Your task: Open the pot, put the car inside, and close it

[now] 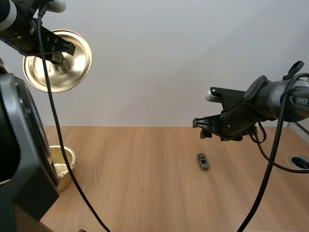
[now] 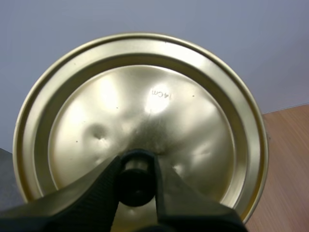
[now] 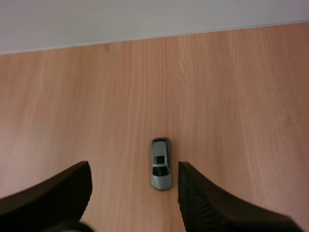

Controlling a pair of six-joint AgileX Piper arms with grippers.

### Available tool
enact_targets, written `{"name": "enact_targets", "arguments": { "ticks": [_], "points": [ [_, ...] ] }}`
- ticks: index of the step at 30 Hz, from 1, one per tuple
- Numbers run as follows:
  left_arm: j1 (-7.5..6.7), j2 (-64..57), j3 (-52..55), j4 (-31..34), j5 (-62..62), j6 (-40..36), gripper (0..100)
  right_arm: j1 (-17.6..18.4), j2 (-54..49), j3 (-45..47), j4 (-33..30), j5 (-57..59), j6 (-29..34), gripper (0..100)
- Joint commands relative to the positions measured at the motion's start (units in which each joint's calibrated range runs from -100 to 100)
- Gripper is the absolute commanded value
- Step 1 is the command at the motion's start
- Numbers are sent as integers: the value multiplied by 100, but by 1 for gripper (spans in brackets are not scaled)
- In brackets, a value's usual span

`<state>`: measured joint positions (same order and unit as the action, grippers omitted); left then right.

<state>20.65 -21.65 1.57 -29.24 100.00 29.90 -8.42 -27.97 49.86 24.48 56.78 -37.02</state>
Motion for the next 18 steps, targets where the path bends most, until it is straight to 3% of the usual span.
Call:
{"name": "enact_targets", "arguments": {
  "ticks": [1,8,12,18],
  "points": [
    [4,-10,-3,-33,0,-1,0,1,180,4,-802,-148,-192,88],
    [4,-10,-3,-219,0,-1,0,1,840,4,140,-212,-1224,79],
    [4,-10,-3,-262,0,-1,0,1,1096,4,628,-230,-1867,78],
    [4,-10,-3,-296,0,-12,0,1,1333,4,995,-589,-2216,78]
  ]
}}
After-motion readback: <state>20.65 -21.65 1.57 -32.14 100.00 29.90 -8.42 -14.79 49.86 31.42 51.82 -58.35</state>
